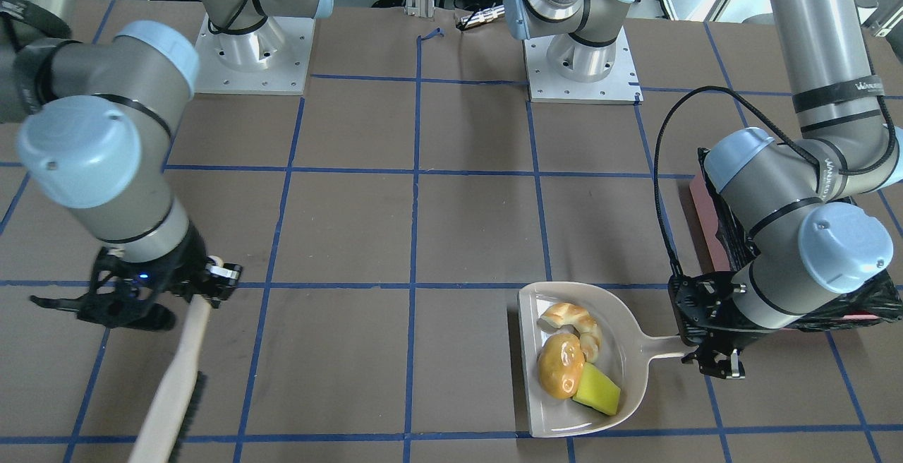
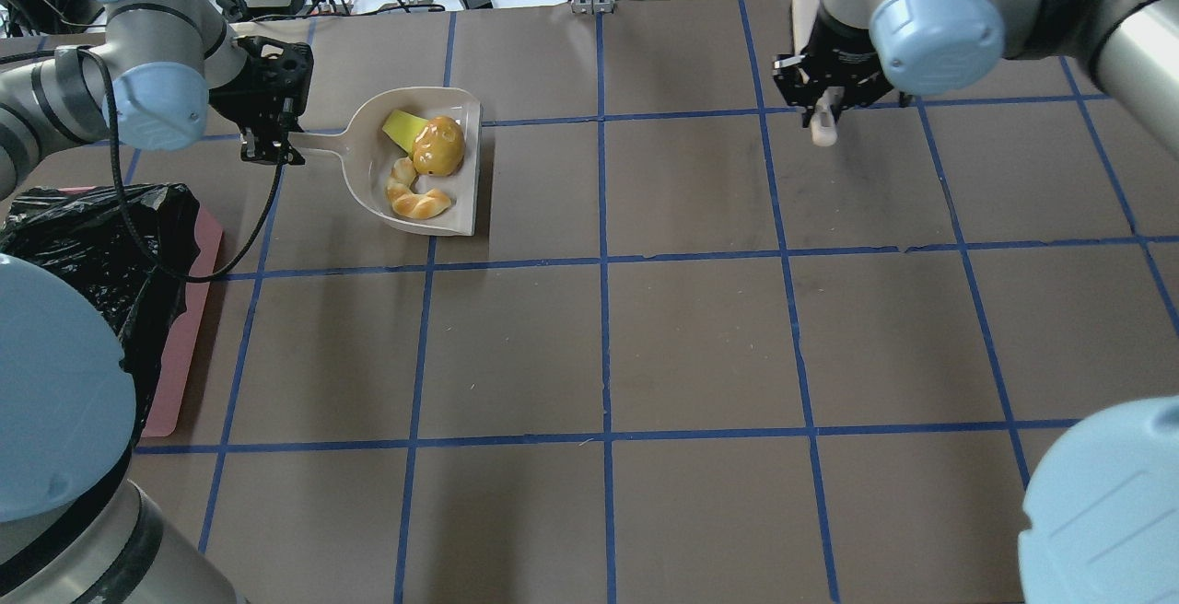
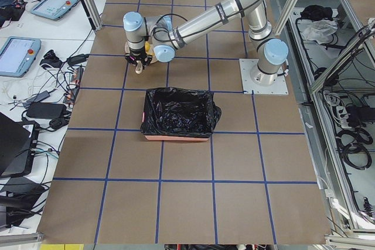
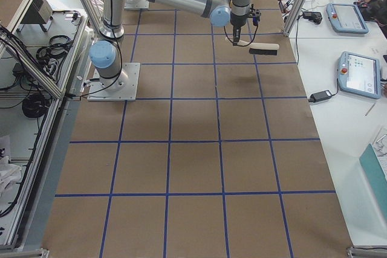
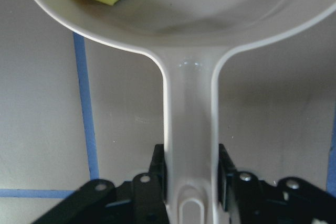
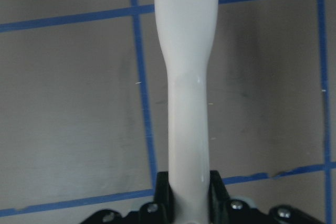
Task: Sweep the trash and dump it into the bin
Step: 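Lift the loaded dustpan with the left gripper while the right returns the brush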
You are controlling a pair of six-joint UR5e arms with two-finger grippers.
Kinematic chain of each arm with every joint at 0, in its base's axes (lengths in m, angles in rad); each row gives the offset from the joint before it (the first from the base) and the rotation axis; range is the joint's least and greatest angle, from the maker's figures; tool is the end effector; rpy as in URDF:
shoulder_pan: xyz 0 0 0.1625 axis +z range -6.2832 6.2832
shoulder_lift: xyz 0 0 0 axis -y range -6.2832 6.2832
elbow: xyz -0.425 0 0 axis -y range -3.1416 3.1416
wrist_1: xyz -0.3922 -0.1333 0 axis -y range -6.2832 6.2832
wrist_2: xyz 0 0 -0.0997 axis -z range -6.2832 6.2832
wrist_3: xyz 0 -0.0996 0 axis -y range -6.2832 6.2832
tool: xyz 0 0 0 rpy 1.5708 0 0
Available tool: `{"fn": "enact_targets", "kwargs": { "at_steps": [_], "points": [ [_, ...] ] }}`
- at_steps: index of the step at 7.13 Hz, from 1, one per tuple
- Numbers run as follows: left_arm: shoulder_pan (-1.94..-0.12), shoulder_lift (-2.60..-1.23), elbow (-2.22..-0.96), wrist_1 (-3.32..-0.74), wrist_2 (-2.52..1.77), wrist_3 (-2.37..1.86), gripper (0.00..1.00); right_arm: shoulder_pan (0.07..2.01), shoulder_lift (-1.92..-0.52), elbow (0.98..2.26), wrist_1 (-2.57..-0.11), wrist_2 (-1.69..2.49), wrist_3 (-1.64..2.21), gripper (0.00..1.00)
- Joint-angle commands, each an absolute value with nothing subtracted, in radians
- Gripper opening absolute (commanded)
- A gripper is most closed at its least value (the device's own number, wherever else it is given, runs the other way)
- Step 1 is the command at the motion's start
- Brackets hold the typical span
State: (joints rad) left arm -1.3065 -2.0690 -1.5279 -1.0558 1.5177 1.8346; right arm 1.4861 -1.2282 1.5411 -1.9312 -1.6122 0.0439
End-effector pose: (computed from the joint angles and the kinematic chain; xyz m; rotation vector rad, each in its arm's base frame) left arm 0.0388 -0.6740 0.2700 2.2032 2.2008 -0.1180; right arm 0.0762 -0.6289 0.3474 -0.2006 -3.0919 0.0723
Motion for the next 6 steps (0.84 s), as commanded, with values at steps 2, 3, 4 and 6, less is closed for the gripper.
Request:
{"fn": "enact_targets", "kwargs": {
  "at_steps": [2,3,4,6],
  "points": [
    [-1.25,-1.981,-1.505,-1.191,1.49,1.842,0.01,1.251,-1.29,1.688,-1.94,-1.606,-0.173,0.0],
    [-1.218,-1.939,-1.461,-1.318,1.491,1.853,0.01,1.25,-1.301,1.741,-1.985,-1.612,-0.242,0.0],
    [-1.18,-1.906,-1.438,-1.398,1.494,1.894,0.01,1.249,-1.308,1.785,-2.017,-1.615,-0.302,0.0],
    [-1.071,-1.852,-1.437,-1.462,1.497,2.064,0.0,1.243,-1.33,1.828,-2.058,-1.614,-0.412,0.0]
  ]
}}
